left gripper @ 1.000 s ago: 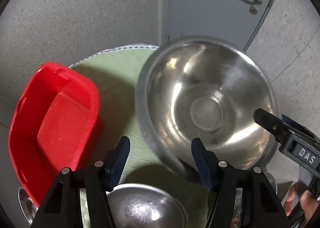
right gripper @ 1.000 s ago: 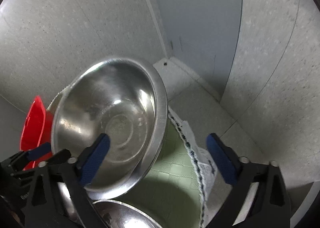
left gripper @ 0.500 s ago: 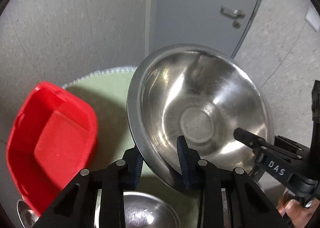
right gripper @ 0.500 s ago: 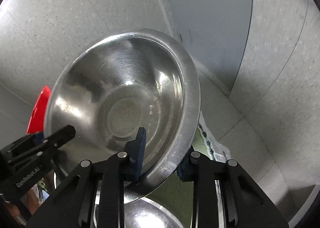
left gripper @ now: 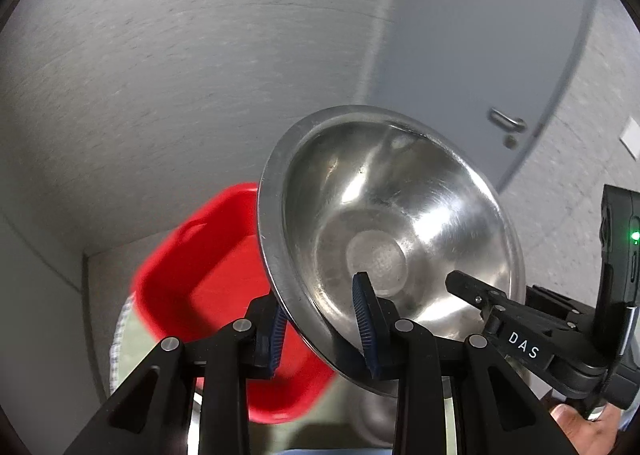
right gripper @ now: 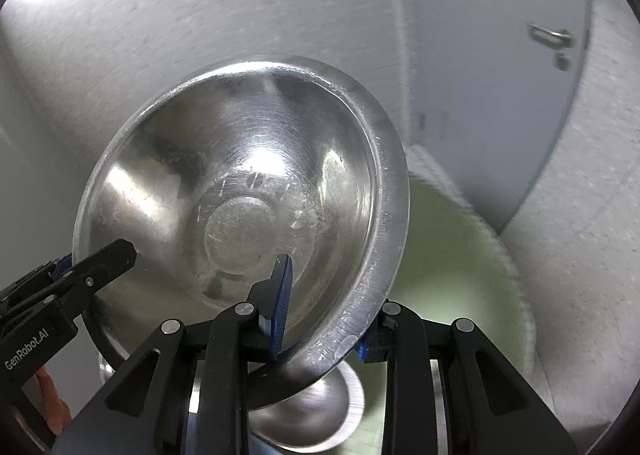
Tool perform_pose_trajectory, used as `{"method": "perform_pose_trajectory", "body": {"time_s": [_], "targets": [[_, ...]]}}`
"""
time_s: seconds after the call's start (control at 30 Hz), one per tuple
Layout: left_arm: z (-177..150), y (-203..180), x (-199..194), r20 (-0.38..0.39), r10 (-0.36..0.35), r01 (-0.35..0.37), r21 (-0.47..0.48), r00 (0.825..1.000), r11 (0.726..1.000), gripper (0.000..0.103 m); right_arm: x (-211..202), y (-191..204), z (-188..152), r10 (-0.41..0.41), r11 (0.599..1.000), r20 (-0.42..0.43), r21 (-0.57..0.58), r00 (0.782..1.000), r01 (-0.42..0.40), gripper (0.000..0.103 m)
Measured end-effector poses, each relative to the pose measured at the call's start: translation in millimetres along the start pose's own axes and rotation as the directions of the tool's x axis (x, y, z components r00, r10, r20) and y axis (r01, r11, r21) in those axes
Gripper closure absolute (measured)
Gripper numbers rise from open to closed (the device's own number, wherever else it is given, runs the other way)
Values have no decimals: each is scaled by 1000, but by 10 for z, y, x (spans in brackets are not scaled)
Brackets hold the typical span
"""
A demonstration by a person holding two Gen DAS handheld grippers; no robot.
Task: Organize plates and bowls
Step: 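Carry the large steel bowl into the red basin and open both grippers, then move both grippers to the light blue plate and pinch its edge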
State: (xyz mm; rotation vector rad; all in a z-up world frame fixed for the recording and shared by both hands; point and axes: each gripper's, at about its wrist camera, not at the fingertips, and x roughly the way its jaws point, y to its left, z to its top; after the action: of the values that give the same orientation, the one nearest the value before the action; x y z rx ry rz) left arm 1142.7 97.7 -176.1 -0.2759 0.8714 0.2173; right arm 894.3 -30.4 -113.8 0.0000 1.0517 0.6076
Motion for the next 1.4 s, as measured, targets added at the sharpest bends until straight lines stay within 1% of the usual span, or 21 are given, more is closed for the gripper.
{"method": "perform_pose_trajectory", "body": {"time_s": [0.13,0.17,0.2,0.4,0.43,0.5,0.53,0.6,0.63,0.77,0.83,1.0,1.03,1.07,1.13,1.17,1.2,1.23,1.27,1.3,1.4], "targets": [[-33,482,127,-25,31,-33,-50,999,998,75,318,378,40,22,999,-47,-35,999,-24,77],[-53,579,246,-34,39,-41,-58,999,997,76,394,457,44,22,999,-59,-44,998,-25,76],[-91,715,176,-38,42,-45,-63,998,997,76,487,518,56,23,999,-74,-48,997,-27,76],[-39,1037,673,-106,65,-74,-85,992,994,78,940,777,123,1,997,-149,-73,989,-12,76],[54,1113,518,-115,61,-71,-83,991,994,78,994,791,136,-3,997,-158,-71,987,-9,75],[69,1154,507,-152,56,-69,-80,987,994,77,1078,760,118,-11,998,-179,-69,984,-1,74],[169,1153,511,-170,52,-66,-80,984,995,77,1108,732,107,-14,998,-188,-69,982,1,74],[279,1134,761,-197,41,-60,-92,979,994,76,1211,758,132,-22,998,-203,-69,979,8,72],[390,1188,892,-212,34,-56,-99,977,993,76,1310,698,280,-29,997,-213,-70,977,14,71],[514,1400,1097,-228,11,-38,-112,974,993,75,1415,759,390,-45,997,-213,-71,976,30,70],[609,1331,1133,-231,3,-29,-109,973,994,72,1403,774,366,-43,997,-213,-68,976,29,68],[715,1366,1184,-233,-7,-16,-94,972,995,72,1320,847,323,-11,999,-205,-48,979,1,51],[679,1468,1102,-232,-11,-11,-94,973,996,71,1303,854,324,-9,999,-201,-47,980,-1,50],[687,1481,1082,-230,-15,-7,-94,973,996,69,1279,869,322,-6,999,-196,-43,981,-2,47],[699,1482,995,-214,-38,19,-91,976,996,54,1229,892,315,-11,999,-183,-35,983,5,38],[706,1476,981,-212,-53,37,-79,976,996,51,1213,901,311,-8,1000,-177,-27,984,3,36],[708,1473,947,-204,-51,38,-69,978,997,40,1175,891,297,2,1000,-171,-17,985,-4,36],[703,1463,901,-197,-29,18,-55,980,998,22,1146,886,279,7,1000,-166,-9,986,-9,36],[695,1462,865,-183,-4,-4,-43,983,999,15,1050,834,215,15,1000,-158,-4,987,-16,36],[690,1461,825,-162,10,-16,-34,987,999,11,974,828,169,17,1000,-144,0,989,-17,35],[606,1432,716,-156,-8,4,-28,988,1000,11,787,835,77,-12,1000,-102,8,995,13,30]]}}
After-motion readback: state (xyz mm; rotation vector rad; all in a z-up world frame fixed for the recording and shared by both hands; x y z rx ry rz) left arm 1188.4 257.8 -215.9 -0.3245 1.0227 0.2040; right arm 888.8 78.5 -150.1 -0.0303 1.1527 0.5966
